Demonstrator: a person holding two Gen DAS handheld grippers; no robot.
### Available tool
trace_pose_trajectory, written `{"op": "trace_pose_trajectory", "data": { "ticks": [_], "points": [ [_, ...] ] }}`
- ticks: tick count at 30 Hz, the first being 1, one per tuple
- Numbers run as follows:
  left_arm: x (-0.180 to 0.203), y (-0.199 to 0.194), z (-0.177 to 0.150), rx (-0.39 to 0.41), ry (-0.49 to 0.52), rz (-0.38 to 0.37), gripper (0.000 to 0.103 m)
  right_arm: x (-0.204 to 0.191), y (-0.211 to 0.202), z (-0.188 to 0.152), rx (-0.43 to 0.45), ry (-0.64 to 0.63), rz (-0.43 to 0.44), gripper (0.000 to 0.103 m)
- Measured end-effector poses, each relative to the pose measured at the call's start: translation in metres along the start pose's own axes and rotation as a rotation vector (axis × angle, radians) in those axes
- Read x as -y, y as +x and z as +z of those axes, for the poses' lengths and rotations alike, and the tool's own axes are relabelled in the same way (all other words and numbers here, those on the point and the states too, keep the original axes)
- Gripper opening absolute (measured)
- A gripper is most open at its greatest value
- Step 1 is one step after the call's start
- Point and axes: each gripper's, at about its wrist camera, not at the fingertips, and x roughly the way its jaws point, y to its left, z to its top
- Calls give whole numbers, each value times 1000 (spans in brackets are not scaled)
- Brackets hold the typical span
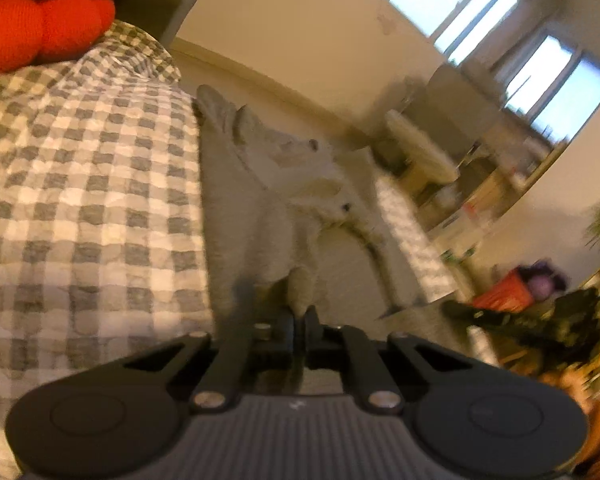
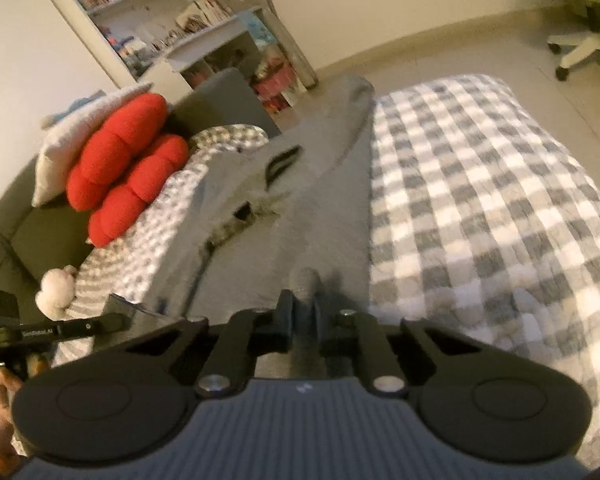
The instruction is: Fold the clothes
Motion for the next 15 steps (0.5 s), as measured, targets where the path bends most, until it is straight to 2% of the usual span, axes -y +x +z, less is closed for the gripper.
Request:
{"op": "trace_pose_trajectory", "data": {
  "ticks": [8,13,15],
  "points": [
    [-28,-2,7,92,-218,-255,3,7,-10,6,137,30,63,10],
    [-49,14,7,125,-319,-304,3,17,-4,14,186,54,75,10],
    [-58,23,8,130,-353,-286,3,22,1,17,192,64,74,10]
  ]
}}
